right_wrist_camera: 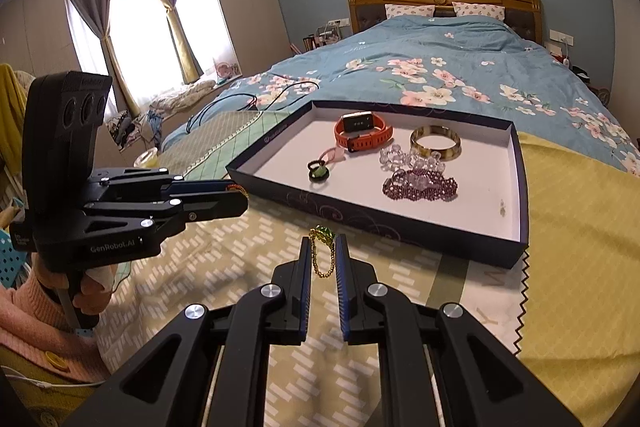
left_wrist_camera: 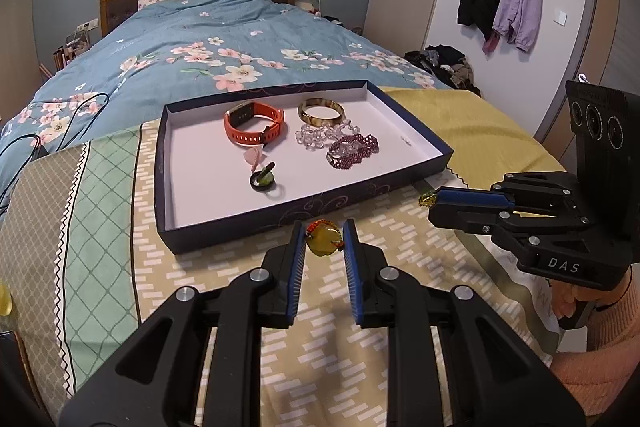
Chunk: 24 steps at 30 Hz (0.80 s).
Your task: Organize jewelry
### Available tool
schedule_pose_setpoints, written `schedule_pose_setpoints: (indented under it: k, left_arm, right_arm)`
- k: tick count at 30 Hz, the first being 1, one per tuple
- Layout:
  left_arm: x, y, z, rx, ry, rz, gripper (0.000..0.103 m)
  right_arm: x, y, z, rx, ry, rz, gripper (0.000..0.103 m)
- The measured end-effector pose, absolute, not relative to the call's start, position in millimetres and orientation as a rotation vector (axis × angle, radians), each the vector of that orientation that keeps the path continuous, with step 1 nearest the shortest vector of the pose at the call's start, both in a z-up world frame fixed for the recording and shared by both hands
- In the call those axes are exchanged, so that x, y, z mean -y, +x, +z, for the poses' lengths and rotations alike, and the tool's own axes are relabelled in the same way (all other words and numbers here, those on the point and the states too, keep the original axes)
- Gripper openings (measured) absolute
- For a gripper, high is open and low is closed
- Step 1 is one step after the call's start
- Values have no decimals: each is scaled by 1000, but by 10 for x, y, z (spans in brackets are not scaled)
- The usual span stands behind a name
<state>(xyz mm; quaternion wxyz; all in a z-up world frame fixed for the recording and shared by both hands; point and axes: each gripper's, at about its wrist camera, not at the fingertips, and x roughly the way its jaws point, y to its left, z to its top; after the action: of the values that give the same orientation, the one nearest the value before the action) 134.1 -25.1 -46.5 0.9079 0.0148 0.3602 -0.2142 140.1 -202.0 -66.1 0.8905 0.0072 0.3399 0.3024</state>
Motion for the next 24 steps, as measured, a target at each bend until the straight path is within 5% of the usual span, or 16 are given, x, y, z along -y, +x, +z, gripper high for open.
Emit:
schedule_pose_setpoints:
  k: [24]
  left_arm:
    - [239,1335,-359,-705,26,-414,20]
  right_arm:
    - [1993,1481,-584,-675,42,629,10]
